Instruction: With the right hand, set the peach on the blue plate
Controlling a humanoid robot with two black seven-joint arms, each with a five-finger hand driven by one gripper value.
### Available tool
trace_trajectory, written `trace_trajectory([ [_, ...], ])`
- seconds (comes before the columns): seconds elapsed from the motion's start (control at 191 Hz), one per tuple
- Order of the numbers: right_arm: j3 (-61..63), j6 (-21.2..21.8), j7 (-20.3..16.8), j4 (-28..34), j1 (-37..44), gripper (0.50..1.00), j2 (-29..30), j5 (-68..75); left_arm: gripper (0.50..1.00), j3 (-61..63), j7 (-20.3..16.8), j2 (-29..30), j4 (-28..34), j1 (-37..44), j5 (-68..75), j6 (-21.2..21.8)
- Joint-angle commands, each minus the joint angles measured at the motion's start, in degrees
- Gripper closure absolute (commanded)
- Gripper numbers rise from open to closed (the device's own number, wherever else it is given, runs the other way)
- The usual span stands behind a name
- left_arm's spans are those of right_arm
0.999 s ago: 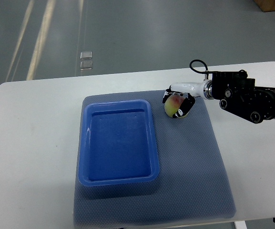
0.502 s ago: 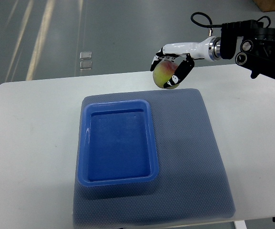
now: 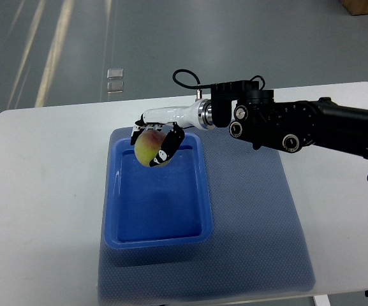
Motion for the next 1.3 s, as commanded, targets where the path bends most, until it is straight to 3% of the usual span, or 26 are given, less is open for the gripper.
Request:
trace_trajectory([
  [0.0, -0.2, -0.9, 0.0, -2.5, -2.7, 1.0, 3.1, -0.2, 0.5, 0.1, 0.0, 0.0, 0.0, 0.1, 0.0, 0.1],
  [0.267, -0.2, -1.2, 0.0, -5.7, -5.8, 1.0, 3.1, -1.6, 0.5, 0.1, 0.0, 0.0, 0.0, 0.1, 0.0, 0.1],
  [0.272, -0.2, -1.2, 0.0, -5.8, -5.8, 0.961, 3.1, -1.6, 0.5, 0.1, 0.0, 0.0, 0.0, 0.0, 0.0, 0.1],
  [0.277, -0.2, -1.2, 0.0, -5.8, -5.8, 0.961, 3.1, -1.6, 0.5, 0.1, 0.0, 0.0, 0.0, 0.0, 0.0, 0.1],
  [0.282, -0.2, -1.2, 0.0, -5.8, -5.9, 0.91, 3.1, -1.6, 0.5, 0.1, 0.0, 0.0, 0.0, 0.1, 0.0, 0.1],
  [0.288, -0.2, -1.2, 0.0, -5.8, -5.9, 0.91, 3.1, -1.6, 0.5, 0.1, 0.0, 0.0, 0.0, 0.1, 0.0, 0.1],
  [0.303, -0.2, -1.2, 0.1, -5.8, -5.9, 0.838, 3.1, -1.6, 0.5, 0.1, 0.0, 0.0, 0.0, 0.1, 0.0, 0.1],
  [0.356, -0.2, -1.2, 0.1, -5.8, -5.9, 0.838, 3.1, -1.6, 0.5, 0.1, 0.0, 0.0, 0.0, 0.1, 0.0, 0.1],
  [0.361, -0.2, -1.2, 0.1, -5.7, -6.2, 0.788, 3.1, -1.6, 0.5, 0.1, 0.0, 0.0, 0.1, 0.1, 0.0, 0.1],
  [0.397, -0.2, -1.0, 0.1, -5.8, -6.4, 0.775, 3.1, -1.5, 0.5, 0.1, 0.0, 0.0, 0.1, 0.1, 0.0, 0.1],
  [0.455, 0.0, -0.6, 1.0, -5.7, -6.5, 0.705, 3.1, -1.5, 0.5, 0.1, 0.0, 0.0, 0.1, 0.1, 0.0, 0.1],
  [0.502, 0.0, -0.6, 1.0, -5.7, -6.5, 0.705, 3.1, -1.5, 0.5, 0.1, 0.0, 0.0, 0.1, 0.1, 0.0, 0.1],
  [0.507, 0.1, -0.3, 1.9, -5.7, -6.5, 0.628, 3.1, -1.5, 0.5, 0.1, 0.0, 0.0, 0.1, 0.1, 0.0, 0.1],
  [0.596, 0.5, -0.2, 2.4, -5.7, -6.4, 0.572, 3.1, -1.2, 0.5, 0.2, 0.0, 0.0, 0.1, 0.1, 0.0, 0.1],
  [0.805, 5.5, 2.7, 2.5, -5.1, -4.2, 0.57, 2.9, -0.4, 0.5, 0.2, 0.0, 0.0, 0.1, 0.1, 0.0, 0.1],
  [1.046, 17.8, 5.3, 2.5, -3.1, -3.6, 0.57, -5.0, 3.5, 0.5, 0.2, 0.0, 0.0, 0.1, 0.1, 0.0, 0.1],
  [1.103, 26.4, 6.3, 2.5, -3.0, -5.6, 0.568, -8.5, 9.1, 0.5, 0.1, 0.0, 0.0, 0.0, 0.1, 0.0, 0.1],
  [1.297, 38.1, 6.3, 2.5, -3.2, -13.0, 0.568, -11.3, 16.1, 0.5, 0.0, 0.0, 0.0, 0.0, 0.1, 0.0, 0.1],
])
